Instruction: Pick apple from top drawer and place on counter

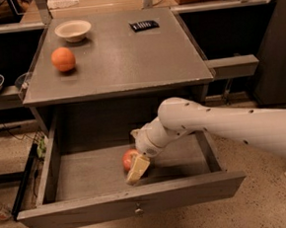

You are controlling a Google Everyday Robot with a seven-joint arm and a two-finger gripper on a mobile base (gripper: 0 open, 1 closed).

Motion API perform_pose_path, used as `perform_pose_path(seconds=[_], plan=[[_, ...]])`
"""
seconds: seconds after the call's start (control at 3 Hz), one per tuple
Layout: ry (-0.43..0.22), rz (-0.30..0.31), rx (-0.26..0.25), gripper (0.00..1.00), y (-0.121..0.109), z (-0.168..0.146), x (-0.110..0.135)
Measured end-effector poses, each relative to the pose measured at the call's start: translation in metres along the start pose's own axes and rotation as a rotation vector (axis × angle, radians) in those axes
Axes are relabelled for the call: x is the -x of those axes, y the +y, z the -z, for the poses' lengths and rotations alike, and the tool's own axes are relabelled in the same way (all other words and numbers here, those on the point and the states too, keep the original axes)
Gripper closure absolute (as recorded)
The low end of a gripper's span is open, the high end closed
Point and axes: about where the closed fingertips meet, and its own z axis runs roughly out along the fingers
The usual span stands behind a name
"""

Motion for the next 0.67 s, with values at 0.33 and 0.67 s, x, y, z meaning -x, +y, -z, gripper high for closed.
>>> perform_pose_path(seconds=[0.33, 0.67], plan=[[-0.019, 0.003, 0.012, 0.0, -0.0035, -0.0093, 0.0064], [-0.019, 0.003, 0.012, 0.0, -0.0035, -0.0094, 0.0064]])
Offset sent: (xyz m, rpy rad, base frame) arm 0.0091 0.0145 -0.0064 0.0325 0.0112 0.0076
